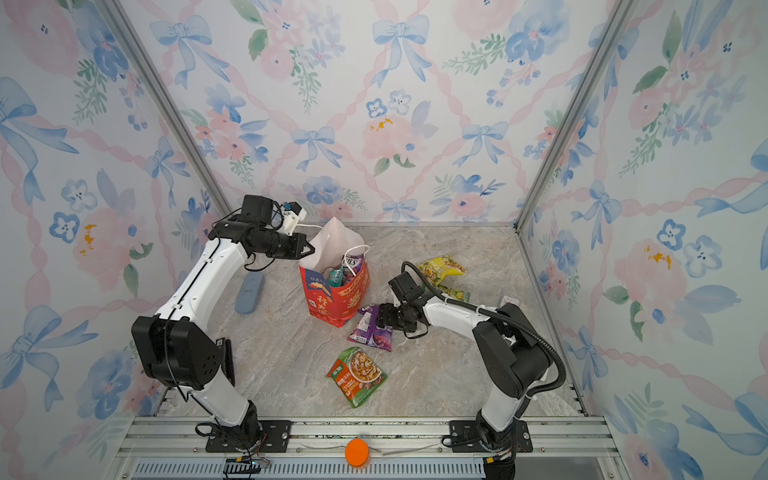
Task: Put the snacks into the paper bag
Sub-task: 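Close the right gripper on the purple Savoria packet and lift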
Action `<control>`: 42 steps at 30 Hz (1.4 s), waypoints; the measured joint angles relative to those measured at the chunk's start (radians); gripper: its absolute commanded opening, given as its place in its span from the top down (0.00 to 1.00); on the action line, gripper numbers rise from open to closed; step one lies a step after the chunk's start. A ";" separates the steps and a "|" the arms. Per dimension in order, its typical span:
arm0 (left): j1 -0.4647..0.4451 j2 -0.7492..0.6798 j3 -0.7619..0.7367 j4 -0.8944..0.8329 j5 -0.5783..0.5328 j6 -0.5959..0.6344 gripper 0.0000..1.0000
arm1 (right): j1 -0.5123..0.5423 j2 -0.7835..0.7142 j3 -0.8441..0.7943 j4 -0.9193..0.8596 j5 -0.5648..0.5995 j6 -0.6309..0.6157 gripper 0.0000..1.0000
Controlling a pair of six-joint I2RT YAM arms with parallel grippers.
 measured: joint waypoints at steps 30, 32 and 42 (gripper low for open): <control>0.000 0.000 0.000 0.000 0.000 0.000 1.00 | -0.001 0.013 -0.094 0.237 -0.058 0.159 0.97; 0.000 0.000 0.000 0.000 0.000 0.000 1.00 | -0.002 -0.002 -0.101 0.233 -0.057 0.160 0.98; 0.000 0.000 0.000 0.000 0.000 0.000 1.00 | -0.013 -0.171 -0.105 0.118 -0.018 0.161 1.00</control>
